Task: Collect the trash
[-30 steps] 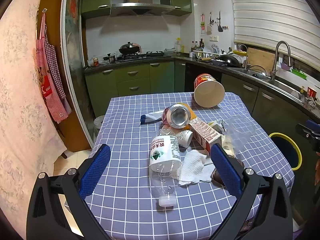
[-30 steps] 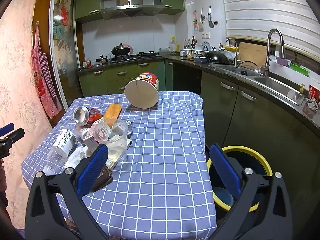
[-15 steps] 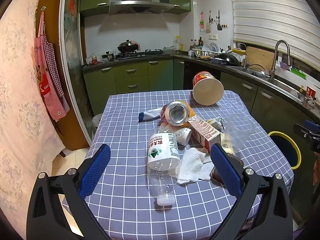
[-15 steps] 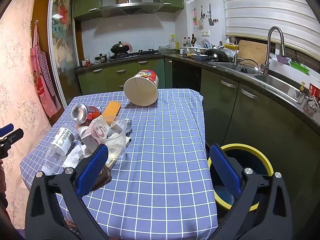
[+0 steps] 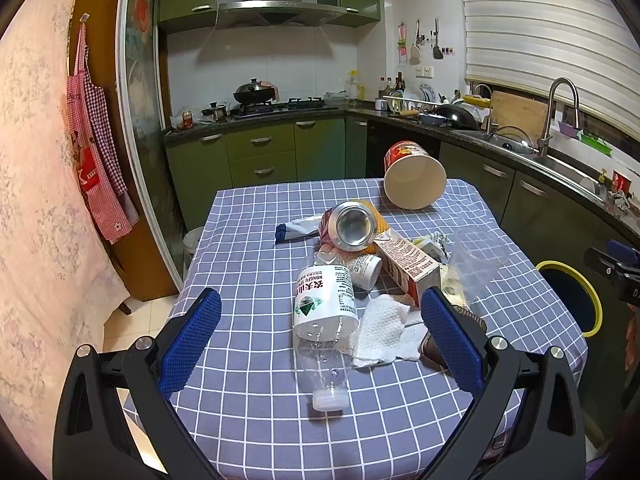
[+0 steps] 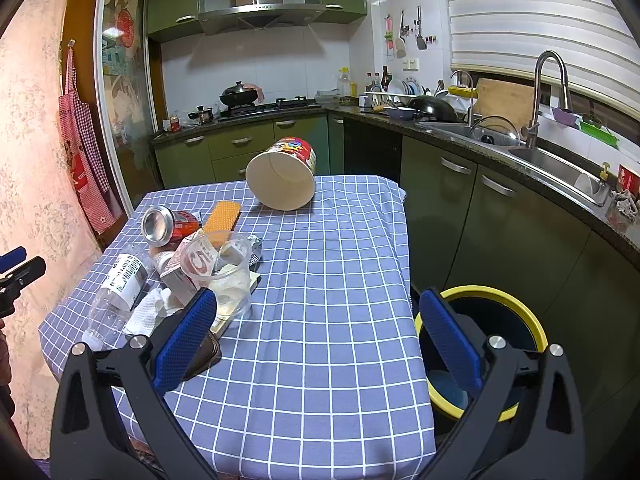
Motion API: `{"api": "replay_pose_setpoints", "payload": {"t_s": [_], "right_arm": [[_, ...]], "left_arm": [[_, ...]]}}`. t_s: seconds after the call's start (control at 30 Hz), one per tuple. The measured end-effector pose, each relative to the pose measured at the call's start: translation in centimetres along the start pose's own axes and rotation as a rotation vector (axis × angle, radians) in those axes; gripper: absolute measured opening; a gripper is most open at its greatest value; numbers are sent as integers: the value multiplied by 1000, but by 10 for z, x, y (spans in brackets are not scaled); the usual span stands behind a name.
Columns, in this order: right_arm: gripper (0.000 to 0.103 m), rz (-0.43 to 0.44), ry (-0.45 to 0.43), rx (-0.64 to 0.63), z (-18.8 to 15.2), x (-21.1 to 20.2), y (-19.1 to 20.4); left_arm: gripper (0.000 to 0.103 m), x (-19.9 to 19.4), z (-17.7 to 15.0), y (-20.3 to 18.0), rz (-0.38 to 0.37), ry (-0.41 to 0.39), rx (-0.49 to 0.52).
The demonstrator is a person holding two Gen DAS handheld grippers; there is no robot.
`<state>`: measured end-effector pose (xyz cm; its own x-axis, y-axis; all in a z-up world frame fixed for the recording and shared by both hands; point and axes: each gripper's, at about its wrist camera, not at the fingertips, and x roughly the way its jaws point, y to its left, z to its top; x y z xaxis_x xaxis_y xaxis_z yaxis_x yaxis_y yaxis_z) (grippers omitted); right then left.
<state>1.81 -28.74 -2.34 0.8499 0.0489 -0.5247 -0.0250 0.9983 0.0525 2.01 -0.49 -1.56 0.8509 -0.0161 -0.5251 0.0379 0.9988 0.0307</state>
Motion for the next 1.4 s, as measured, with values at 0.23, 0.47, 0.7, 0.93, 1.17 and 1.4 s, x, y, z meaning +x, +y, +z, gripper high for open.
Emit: {"api": "replay_pose_setpoints", "payload": {"t_s": [0.23,0.47,0.7,0.93,1.17,1.4], "right_arm": [[97,-1,3,1,0,1,-1],[97,-1,4,1,-1,2,-1],[97,-1,5,1,-1,2,-1],[97,-1,6,2,-1,3,-1],[97,0,17,5,-4,9,-1],[97,-22,25,-2,-1,21,-4]], "left_arm": [[98,0,-1,0,0,0,0],[98,1,-2,0,1,4,2],[98,2,-1,-1,2,3,3],[98,2,-2,-1,0,4,3],[98,9,-5,-1,2,20,2],[98,30,0,5,-5,46,0]]}}
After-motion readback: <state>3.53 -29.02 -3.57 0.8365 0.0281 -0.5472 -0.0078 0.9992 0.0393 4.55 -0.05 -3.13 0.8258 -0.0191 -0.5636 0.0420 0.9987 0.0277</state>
